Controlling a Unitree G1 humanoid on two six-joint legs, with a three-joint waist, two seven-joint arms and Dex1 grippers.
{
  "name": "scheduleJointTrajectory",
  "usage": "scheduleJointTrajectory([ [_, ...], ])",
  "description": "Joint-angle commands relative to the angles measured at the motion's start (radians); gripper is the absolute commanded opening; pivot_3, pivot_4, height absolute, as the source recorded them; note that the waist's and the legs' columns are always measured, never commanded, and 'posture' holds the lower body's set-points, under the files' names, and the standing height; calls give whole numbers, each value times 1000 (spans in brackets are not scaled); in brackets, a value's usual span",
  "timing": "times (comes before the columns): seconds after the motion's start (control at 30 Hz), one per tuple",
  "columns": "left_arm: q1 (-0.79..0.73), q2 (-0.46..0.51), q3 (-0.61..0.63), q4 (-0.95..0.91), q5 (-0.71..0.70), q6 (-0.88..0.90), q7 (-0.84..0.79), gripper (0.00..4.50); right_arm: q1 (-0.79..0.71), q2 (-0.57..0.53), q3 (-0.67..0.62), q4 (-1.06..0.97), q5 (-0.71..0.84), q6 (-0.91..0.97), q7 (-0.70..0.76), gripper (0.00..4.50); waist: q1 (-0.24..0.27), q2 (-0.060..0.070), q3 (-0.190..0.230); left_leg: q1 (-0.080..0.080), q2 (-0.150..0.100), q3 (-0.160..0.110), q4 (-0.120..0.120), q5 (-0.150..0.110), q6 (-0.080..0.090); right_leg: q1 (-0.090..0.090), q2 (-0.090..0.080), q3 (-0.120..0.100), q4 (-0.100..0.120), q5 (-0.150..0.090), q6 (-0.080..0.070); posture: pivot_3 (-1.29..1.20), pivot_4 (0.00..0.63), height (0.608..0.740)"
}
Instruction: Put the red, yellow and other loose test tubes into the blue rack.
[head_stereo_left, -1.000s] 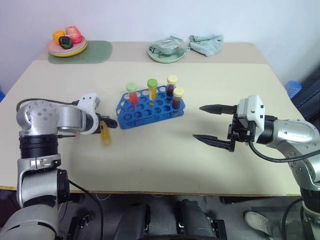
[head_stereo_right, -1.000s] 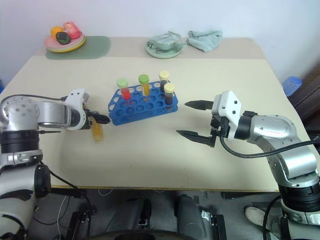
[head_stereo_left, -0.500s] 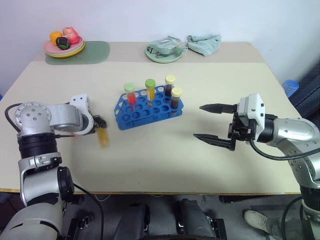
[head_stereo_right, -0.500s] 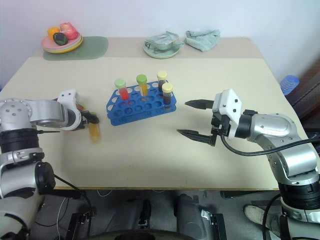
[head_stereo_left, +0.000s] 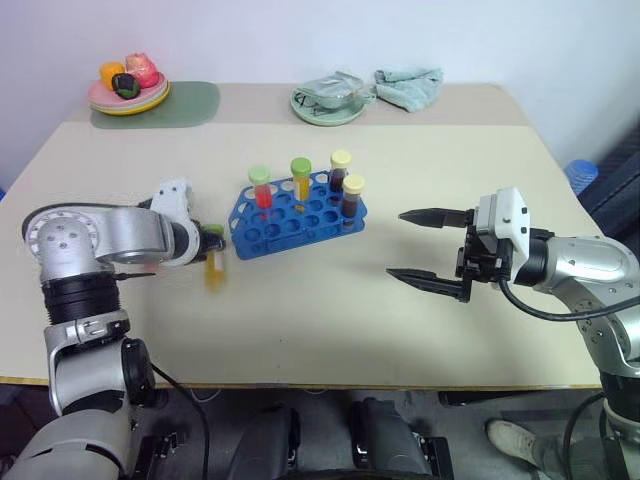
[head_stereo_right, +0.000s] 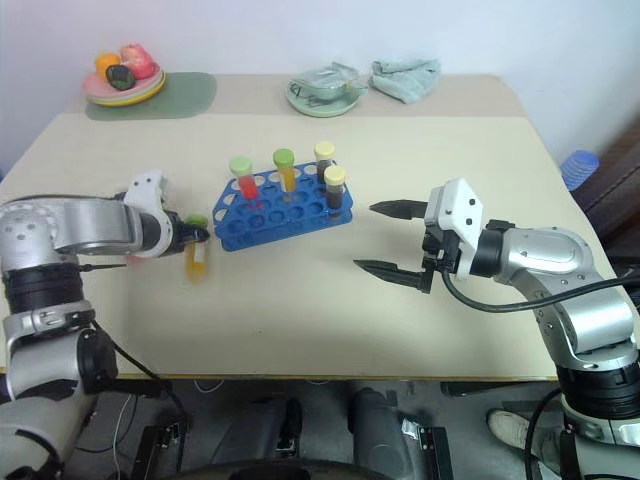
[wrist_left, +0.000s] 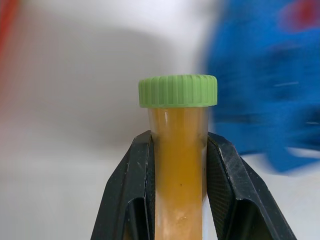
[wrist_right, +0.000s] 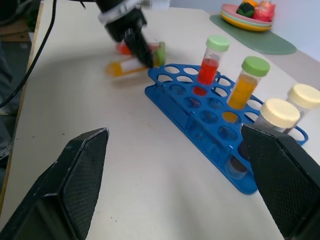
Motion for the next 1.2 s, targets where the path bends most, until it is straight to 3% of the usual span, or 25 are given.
scheduleJointTrajectory([
  [0.03, 37, 24, 94, -317, 3, -144, -436, 774, -19, 4, -17, -19, 22, 6, -17, 4328, 0, 0, 0, 0, 0, 0, 0, 0, 0, 0, 0, 0, 0, 0, 0, 0, 150, 740],
  [0.1, 76, 47, 140, -420, -10, -211, -664, 774, -14, 10, -23, -19, 27, 6, -24, 4328, 2, 0, 0, 0, 0, 0, 0, 0, 0, 0, 0, 0, 0, 0, 0, 0, 150, 740],
  [0.13, 82, 56, 125, -441, 48, -270, -765, 774, -14, 14, -26, -18, 31, 8, -31, 4328, 3, 1, 0, 0, 0, 0, 0, 0, 0, 0, 0, 0, -2, 0, 0, 0, 150, 740],
  [0.3, 147, 96, -230, -513, 658, -746, -1142, 774, 1, 28, -24, -31, 18, 3, -64, 4328, 7, 1, 0, 12, 0, 1, -3, 0, 0, 15, 1, 0, -7, 0, -1, 0, 150, 740],
  [0.43, 174, -44, -394, -360, 1003, -1157, -1242, 774, 40, 13, -60, -75, 28, 17, -95, 4328, 20, 1, 0, 13, 0, 1, -4, -2, 3, 18, 1, 0, -11, 0, 0, 0, 150, 740],
  [0.53, 180, -121, -440, -201, 1128, -1343, -1318, 774, 70, 4, -91, -105, 39, 32, -122, 4328, 25, 1, 0, 10, 1, 1, -4, -2, 4, 14, 1, 0, -12, 0, 0, 0, 150, 740],
  [0.8, 156, -312, -427, 186, 1249, -1737, -1465, 774, 128, -16, -142, -175, 57, 71, -166, 4328, 27, 1, 0, 7, 1, 1, -2, -3, 6, 12, 1, 0, -12, 0, 0, 0, 150, 740],
  [1.2, 127, -431, -443, 357, 1324, -1852, -1525, 774, 220, -36, -212, -199, 68, 87, -171, 4328, 27, 1, 0, 7, 1, 1, -2, -6, 11, 12, 1, -1, -11, 0, 0, 0, 150, 740],
])
